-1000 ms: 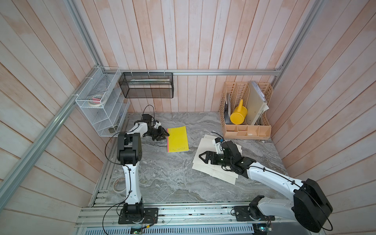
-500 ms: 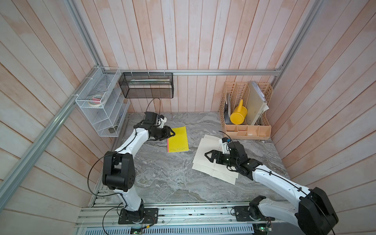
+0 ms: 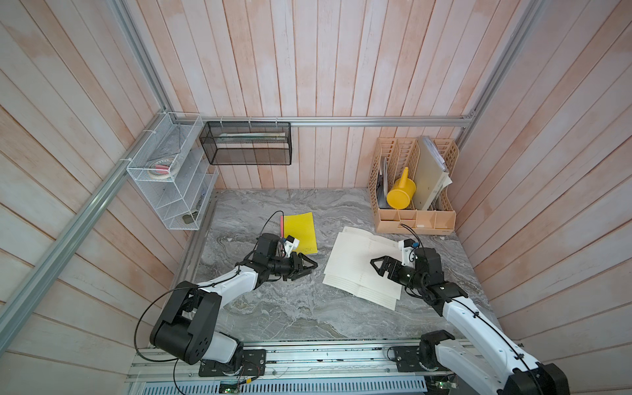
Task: Close the notebook
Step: Close the notebook at the center of the board.
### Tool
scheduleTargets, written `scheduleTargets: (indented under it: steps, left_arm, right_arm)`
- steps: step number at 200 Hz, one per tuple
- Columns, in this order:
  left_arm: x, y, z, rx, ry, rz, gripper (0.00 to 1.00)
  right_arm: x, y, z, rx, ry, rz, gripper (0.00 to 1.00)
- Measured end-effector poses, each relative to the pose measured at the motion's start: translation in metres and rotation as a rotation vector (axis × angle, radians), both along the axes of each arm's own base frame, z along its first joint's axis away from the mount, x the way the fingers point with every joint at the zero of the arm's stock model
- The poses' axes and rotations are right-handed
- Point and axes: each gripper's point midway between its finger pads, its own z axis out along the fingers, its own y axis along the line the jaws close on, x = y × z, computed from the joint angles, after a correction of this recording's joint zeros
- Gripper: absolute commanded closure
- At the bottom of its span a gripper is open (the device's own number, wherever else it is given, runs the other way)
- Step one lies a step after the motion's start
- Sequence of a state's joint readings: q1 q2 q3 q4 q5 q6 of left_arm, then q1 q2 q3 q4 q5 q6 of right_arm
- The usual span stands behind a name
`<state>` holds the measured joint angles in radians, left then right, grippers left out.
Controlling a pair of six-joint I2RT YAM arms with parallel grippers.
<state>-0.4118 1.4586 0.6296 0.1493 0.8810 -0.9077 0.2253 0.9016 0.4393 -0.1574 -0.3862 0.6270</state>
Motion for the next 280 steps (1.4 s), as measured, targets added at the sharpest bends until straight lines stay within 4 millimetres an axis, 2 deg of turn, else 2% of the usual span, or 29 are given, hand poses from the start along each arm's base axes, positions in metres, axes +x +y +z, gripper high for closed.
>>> scheduleTargets:
  steps: [37,70,106,135,155,192,253,280]
  left_arm:
    - [-0.008,-0.015,-0.02,-0.053,0.066,0.009,0.51]
    - [-0.007,-0.017,-0.04,-0.084,0.141,0.046,0.52]
    - [0.005,-0.027,-0.034,-0.105,0.127,0.061,0.52]
    - [0.016,-0.039,-0.024,-0.115,0.096,0.058,0.52]
    - [0.02,-0.046,-0.023,-0.108,0.09,0.059,0.52]
    - [0.017,-0.053,-0.04,-0.077,0.132,0.067,0.52]
    - [0.015,-0.057,-0.074,-0.03,0.203,0.078,0.52]
    - [0.018,-0.057,-0.08,-0.025,0.209,0.097,0.53]
  right_arm:
    - [-0.004,-0.006,-0.012,0.009,0.034,-0.008,0.02]
    - [-0.006,-0.006,-0.016,0.011,0.05,-0.004,0.02]
    - [-0.006,-0.008,-0.022,0.005,0.067,-0.013,0.02]
    - [-0.011,-0.012,-0.037,-0.014,0.104,-0.027,0.02]
    - [-0.016,-0.014,-0.048,-0.025,0.131,-0.034,0.02]
    - [-0.023,-0.016,-0.06,-0.035,0.163,-0.037,0.02]
    - [-0.024,-0.016,-0.061,-0.035,0.167,-0.035,0.02]
    - [-0.024,-0.016,-0.062,-0.033,0.168,-0.034,0.02]
